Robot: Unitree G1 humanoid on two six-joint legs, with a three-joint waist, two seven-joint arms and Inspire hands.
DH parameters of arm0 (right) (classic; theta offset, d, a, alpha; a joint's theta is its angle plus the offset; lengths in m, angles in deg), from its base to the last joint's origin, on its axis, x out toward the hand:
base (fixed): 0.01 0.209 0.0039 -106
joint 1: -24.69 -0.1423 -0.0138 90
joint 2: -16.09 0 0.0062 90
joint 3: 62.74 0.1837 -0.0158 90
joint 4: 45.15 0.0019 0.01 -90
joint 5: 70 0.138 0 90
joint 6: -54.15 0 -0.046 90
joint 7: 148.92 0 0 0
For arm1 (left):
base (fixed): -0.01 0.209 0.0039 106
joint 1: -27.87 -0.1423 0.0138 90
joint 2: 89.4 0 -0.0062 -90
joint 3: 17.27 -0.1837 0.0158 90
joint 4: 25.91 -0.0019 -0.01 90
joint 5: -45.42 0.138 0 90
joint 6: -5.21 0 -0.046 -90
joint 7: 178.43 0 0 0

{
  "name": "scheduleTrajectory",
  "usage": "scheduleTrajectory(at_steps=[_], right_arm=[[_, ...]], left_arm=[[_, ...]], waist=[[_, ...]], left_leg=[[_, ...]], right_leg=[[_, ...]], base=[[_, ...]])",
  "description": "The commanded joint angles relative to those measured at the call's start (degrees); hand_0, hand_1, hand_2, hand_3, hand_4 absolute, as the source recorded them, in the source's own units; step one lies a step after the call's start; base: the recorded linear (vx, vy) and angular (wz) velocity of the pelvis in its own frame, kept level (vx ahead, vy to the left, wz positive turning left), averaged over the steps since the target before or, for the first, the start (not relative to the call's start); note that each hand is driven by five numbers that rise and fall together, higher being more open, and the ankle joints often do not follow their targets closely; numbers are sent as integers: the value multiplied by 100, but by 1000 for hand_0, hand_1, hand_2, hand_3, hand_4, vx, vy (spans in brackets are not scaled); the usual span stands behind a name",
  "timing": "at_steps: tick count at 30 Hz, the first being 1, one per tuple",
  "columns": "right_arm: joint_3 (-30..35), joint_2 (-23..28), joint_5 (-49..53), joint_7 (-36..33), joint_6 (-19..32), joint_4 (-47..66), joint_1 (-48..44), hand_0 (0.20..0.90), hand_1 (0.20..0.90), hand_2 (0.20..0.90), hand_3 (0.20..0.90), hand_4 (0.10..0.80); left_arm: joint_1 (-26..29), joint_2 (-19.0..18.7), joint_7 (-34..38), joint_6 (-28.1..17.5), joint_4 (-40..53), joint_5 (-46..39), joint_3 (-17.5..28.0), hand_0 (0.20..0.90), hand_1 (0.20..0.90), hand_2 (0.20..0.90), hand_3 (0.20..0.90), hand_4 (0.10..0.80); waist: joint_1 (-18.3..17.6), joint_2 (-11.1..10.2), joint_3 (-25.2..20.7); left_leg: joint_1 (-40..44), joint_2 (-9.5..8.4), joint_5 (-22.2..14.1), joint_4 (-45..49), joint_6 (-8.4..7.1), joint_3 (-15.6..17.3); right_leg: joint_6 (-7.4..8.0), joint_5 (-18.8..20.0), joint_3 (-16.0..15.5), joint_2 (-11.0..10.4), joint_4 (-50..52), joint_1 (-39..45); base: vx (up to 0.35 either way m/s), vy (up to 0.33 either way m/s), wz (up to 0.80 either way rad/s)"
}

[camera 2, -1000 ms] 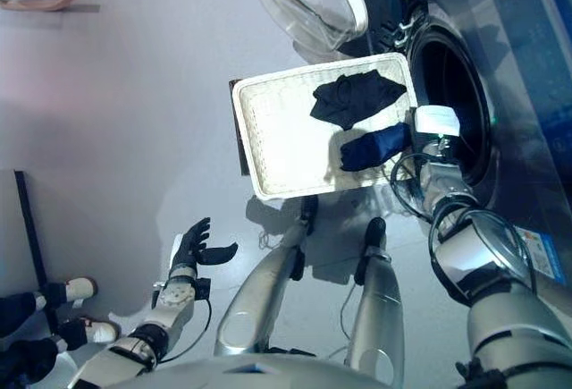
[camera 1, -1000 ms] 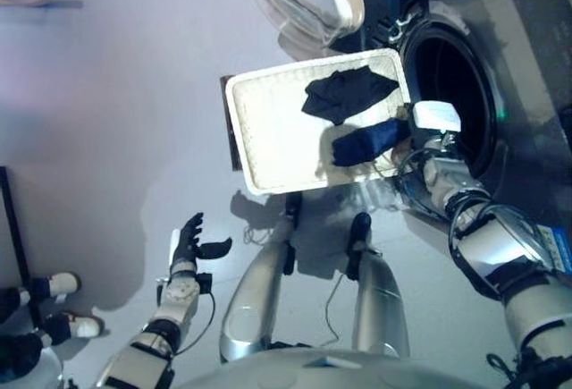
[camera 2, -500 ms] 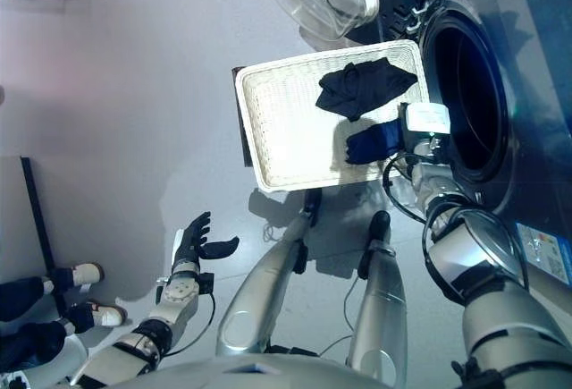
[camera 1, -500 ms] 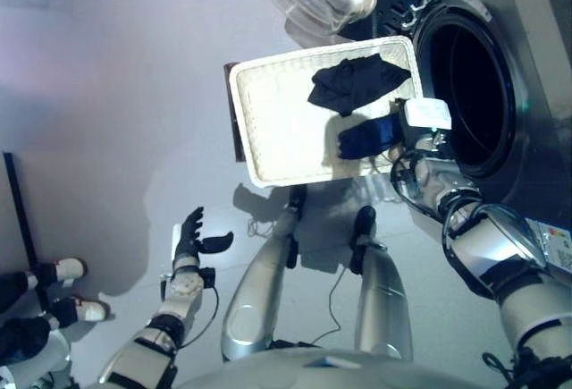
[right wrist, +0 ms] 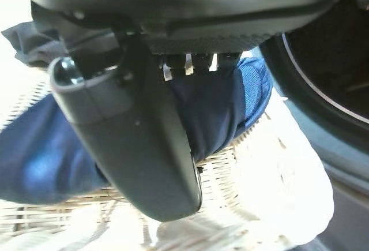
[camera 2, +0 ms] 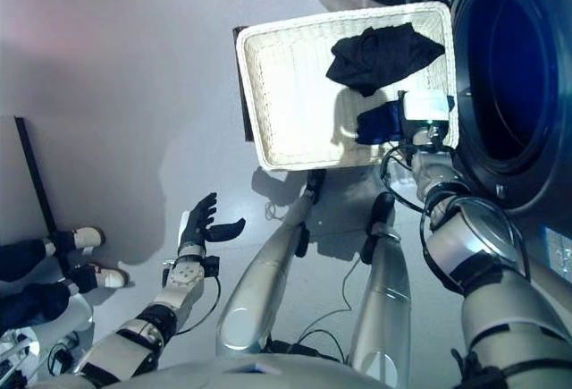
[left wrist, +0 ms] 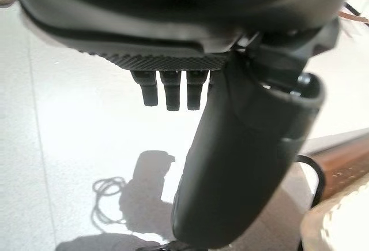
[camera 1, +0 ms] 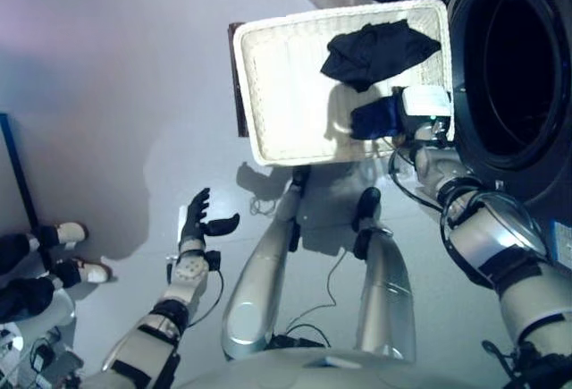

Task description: Pick up the clothes and place them into the washing machine

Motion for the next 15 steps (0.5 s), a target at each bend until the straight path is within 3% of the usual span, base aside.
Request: scheduleTrajectory(at_steps=[1,4,5,6,15], right_arm=[[-326,357,-34,11,-40,-413,-596,900,900,900,900,800],[-275,472,7,41,-92,-551,-743,900,900,900,900,800],[-259,505,11,60,-97,-560,-735,832,832,832,832,755],[-219,553,65,66,-99,-544,-779,300,300,300,300,400],[-155,592,194,84,-75,-389,-885,300,300,300,300,400]], left_arm=[[133,-200,143,-222,50,-253,-30,900,900,900,900,800],[191,-172,147,-208,90,-290,-18,900,900,900,900,800],[198,-173,148,-207,96,-289,-20,900,900,900,900,800],[203,-158,143,-205,126,-299,-25,900,900,900,900,800],[206,-167,189,-212,80,-290,-32,900,900,900,900,800]], waist=[[202,227,190],[233,300,266],[238,321,283],[260,346,301],[201,354,354]], left_leg=[[-306,-222,-503,454,-113,253],[-463,-239,-482,500,-117,256],[-486,-240,-476,507,-116,262],[-516,-252,-472,522,-117,268],[-492,-288,-505,572,-109,307]], right_leg=[[237,758,355,-101,-840,309],[230,771,397,-113,-799,157],[231,775,407,-121,-792,122],[229,779,438,-120,-794,99],[225,767,503,-136,-782,100]], base=[[-23,35,3],[-12,22,0],[-7,51,1],[2,36,2],[-1,20,-1]])
